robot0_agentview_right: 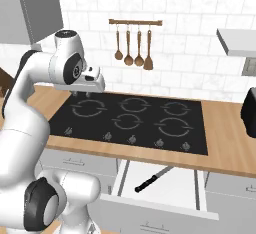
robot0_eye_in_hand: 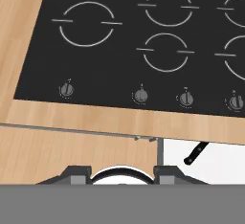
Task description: Pick up the knife from the drawer and place it on the cutting board. Then place the meat from the plate to the cutting board.
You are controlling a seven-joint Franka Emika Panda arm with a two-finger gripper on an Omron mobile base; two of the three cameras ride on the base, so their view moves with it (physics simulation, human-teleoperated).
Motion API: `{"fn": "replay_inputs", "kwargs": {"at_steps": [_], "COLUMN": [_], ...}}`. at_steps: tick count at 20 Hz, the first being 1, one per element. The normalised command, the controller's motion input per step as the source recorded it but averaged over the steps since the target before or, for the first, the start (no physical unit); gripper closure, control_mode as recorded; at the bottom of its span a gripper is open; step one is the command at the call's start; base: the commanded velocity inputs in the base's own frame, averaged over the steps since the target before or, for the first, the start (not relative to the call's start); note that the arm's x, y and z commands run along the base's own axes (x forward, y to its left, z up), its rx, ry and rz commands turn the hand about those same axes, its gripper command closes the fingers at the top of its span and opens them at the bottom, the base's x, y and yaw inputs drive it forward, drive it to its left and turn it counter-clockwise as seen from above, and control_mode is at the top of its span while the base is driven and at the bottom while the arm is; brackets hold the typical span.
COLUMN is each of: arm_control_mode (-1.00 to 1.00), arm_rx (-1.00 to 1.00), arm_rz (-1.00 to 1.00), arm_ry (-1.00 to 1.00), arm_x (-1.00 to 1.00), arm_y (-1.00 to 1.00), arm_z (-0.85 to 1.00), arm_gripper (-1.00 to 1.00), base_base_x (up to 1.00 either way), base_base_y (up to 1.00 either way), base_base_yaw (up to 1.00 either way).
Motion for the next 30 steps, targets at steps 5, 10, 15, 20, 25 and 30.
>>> {"fn": "replay_inputs", "kwargs": {"at_steps": [5, 10, 15, 20, 25, 30], "arm_control_mode": [-1.0, -1.0, -1.0, 1.0, 1.0, 1.0], "arm_rx": [0.0, 0.0, 0.0, 0.0, 0.0, 0.0], "arm_rz": [0.0, 0.0, -0.03, -0.2, 0.0, 0.0], "arm_ry": [0.0, 0.0, 0.0, 0.01, 0.0, 0.0], "arm_x": [-0.06, -0.11, -0.18, -0.39, 0.0, 0.0], "arm_y": [0.0, 0.0, 0.0, 0.04, 0.0, 0.0], "arm_z": [0.0, 0.0, -0.02, -0.08, 0.0, 0.0], "arm_gripper": [-1.0, -1.0, -1.0, -1.0, -1.0, -1.0], "base_base_x": [0.0, 0.0, 0.0, -0.19, -0.11, 0.0], "base_base_y": [0.0, 0.0, 0.0, 0.11, 0.45, 0.46], "base_base_yaw": [0.0, 0.0, 0.0, -0.22, -0.72, -0.74]}}
